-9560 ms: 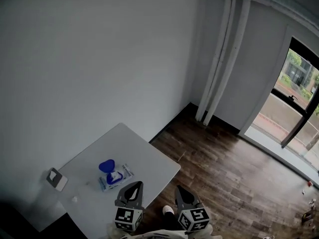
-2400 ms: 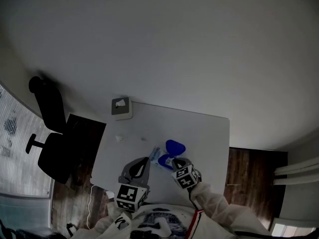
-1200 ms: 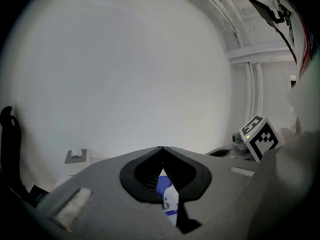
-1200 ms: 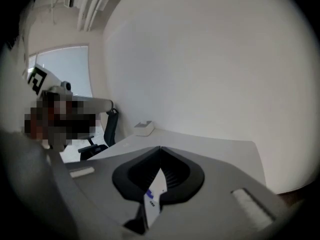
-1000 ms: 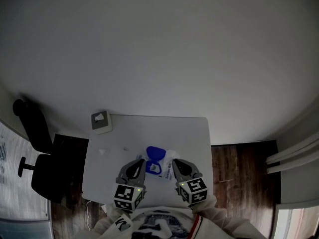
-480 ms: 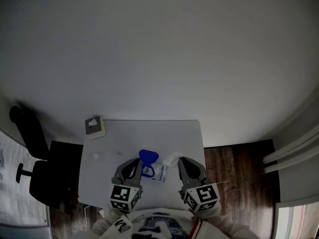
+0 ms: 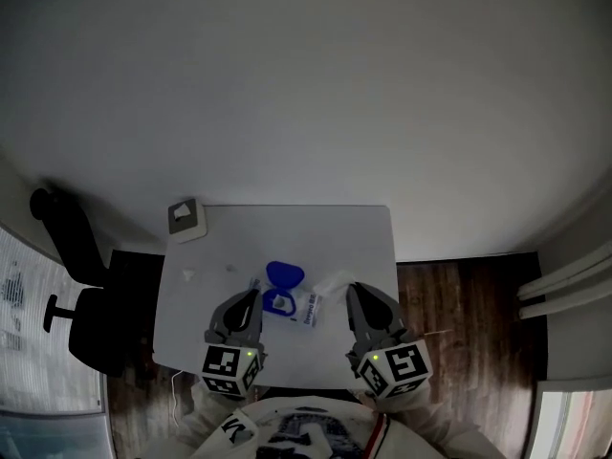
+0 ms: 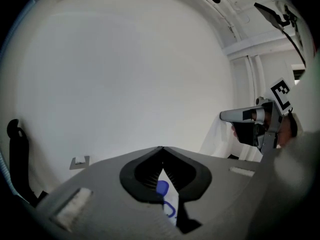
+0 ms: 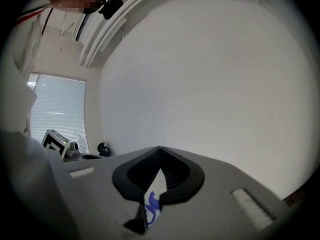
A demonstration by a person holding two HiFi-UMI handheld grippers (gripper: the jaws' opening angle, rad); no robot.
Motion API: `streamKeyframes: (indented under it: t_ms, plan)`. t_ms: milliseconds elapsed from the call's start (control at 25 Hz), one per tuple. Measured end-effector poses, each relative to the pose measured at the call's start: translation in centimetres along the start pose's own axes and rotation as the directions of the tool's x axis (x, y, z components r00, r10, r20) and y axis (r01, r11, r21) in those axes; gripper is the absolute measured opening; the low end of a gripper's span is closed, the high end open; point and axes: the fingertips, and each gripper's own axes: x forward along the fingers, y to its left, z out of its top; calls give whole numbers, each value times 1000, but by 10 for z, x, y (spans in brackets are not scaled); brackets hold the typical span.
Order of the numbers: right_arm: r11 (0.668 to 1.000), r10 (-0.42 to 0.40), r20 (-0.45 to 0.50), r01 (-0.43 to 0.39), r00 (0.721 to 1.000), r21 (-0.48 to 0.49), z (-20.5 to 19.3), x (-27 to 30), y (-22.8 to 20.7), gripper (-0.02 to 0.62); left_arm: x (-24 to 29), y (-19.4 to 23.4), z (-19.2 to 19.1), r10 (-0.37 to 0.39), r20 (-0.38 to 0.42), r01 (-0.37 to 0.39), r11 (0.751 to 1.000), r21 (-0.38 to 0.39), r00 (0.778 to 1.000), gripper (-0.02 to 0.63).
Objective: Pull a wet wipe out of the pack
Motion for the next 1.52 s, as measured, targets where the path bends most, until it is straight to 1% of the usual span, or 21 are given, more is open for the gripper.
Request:
streamKeyframes:
  t_ms: [160, 280, 440, 560, 640, 760, 880, 1040, 1320, 1520]
  plan:
    - [999, -14, -34, 15, 999, 29, -19, -13, -1, 6, -9, -2, -8, -5, -16, 5, 1000, -2, 1000, 5]
    - [999, -26, -46, 28, 999, 45, -28, -23, 5, 6, -14, -2, -4, -12, 1, 12, 1000, 0, 1000, 5]
    - [998, -49, -52, 50, 997, 24, -31, -37, 24, 6, -30, -3, 1, -43, 32, 43, 999, 5, 999, 5]
    - [996, -90, -52, 90, 995, -7, -36, -38, 38, 6, -47, 2, 0, -67, 57, 67, 998, -4, 996, 5]
    - [993, -119, -51, 119, 992, -13, -42, -42, 51, 6, -62, 1, -5, -96, 66, 96, 995, 0, 993, 5]
    - [986, -166, -35, 165, 986, -26, -43, -54, 71, 6, -89, -1, -5, -139, 89, 137, 990, 26, 986, 5]
    - [978, -207, -20, 206, 978, -41, -44, -65, 91, 6, -112, 3, -5, -162, 115, 159, 987, 35, 980, 5]
    - [969, -243, 7, 243, 970, -52, -49, -87, 120, 6, -146, 4, -17, -197, 123, 193, 980, 38, 973, 5]
    - [958, -275, 43, 277, 961, -72, -54, -119, 166, 6, -200, 8, -27, -222, 154, 217, 975, 44, 963, 5]
    - [955, -281, 48, 284, 958, -81, -60, -136, 199, 6, -236, 16, -37, -224, 158, 220, 975, 42, 962, 5]
